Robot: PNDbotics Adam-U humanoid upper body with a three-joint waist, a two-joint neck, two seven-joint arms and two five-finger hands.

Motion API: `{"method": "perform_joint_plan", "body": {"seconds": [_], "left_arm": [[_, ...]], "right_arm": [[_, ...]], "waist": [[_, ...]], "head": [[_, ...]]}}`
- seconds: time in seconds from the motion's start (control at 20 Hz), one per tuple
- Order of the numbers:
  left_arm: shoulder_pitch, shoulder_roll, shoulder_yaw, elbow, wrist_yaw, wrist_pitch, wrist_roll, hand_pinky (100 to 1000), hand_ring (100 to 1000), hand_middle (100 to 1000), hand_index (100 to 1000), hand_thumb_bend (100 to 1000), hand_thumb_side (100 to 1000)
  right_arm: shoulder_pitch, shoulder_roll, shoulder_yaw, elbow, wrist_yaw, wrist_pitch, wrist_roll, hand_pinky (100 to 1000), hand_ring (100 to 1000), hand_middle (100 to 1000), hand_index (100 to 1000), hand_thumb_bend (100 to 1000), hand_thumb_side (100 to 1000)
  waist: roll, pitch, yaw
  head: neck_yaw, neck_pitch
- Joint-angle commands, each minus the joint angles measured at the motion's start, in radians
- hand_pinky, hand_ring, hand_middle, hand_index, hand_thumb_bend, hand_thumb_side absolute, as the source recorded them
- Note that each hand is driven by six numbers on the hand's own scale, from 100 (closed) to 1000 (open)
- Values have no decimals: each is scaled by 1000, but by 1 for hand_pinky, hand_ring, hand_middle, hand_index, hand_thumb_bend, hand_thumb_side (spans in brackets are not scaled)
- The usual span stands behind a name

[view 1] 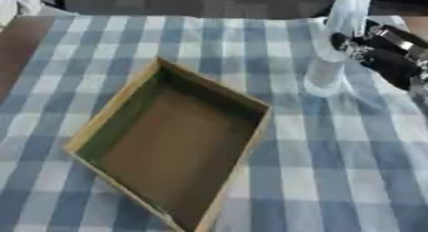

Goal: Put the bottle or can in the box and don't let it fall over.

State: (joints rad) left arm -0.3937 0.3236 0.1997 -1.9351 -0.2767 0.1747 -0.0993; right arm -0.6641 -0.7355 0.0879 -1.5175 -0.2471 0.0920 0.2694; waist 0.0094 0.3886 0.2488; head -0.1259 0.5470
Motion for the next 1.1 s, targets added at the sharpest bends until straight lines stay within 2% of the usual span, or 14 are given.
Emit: {"method": "perform_joint_plan", "body": {"seconds": [0.05,0.2,0.4,0.55,0.75,0.9,0.95,1.05,1.1], "left_arm": [[-15,13,0,-13,2,-3,-8,1000,1000,1000,709,100,779],[-17,12,-2,-13,3,-5,-14,1000,1000,1000,708,100,779],[-18,11,-3,-12,4,-7,-17,1000,1000,1000,706,100,782],[-20,10,-6,-12,6,-10,-23,1000,1000,1000,705,100,782],[-23,8,-9,-11,9,-13,-31,1000,1000,1000,703,100,783],[-25,7,-10,-10,11,-14,-34,1000,1000,1000,702,100,782],[-26,6,-10,-10,11,-14,-35,1000,1000,1000,701,100,782],[-27,5,-10,-10,12,-14,-36,1000,1000,1000,700,100,782],[-27,5,-10,-10,13,-14,-36,1000,1000,1000,700,100,783]], "right_arm": [[-22,-17,-1,4,2,3,-20,1000,1000,1000,978,100,494],[-25,-11,6,12,7,3,-27,1000,1000,1000,957,100,447],[-27,0,11,23,6,5,-36,998,1000,1000,935,100,428],[-34,9,15,33,-16,4,-41,989,1000,1000,925,100,414],[-45,21,22,48,-61,9,-41,956,956,1000,888,100,334],[-52,29,25,57,-99,18,-50,887,867,1000,849,100,136],[-55,31,26,61,-110,23,-57,870,847,1000,837,100,100],[-57,36,26,66,-136,27,-73,785,780,1000,781,100,100],[-58,37,27,68,-152,26,-80,712,727,1000,731,100,100]], "waist": [[1,-16,4],[1,-12,7],[1,-10,8],[3,-8,10],[3,-6,13],[3,-5,15],[4,-4,16],[4,-4,17],[4,-4,17]], "head": [[-4,-17],[-4,-19],[-6,-19],[-8,-22],[-12,-24],[-14,-26],[-15,-26],[-15,-26],[-16,-26]]}}
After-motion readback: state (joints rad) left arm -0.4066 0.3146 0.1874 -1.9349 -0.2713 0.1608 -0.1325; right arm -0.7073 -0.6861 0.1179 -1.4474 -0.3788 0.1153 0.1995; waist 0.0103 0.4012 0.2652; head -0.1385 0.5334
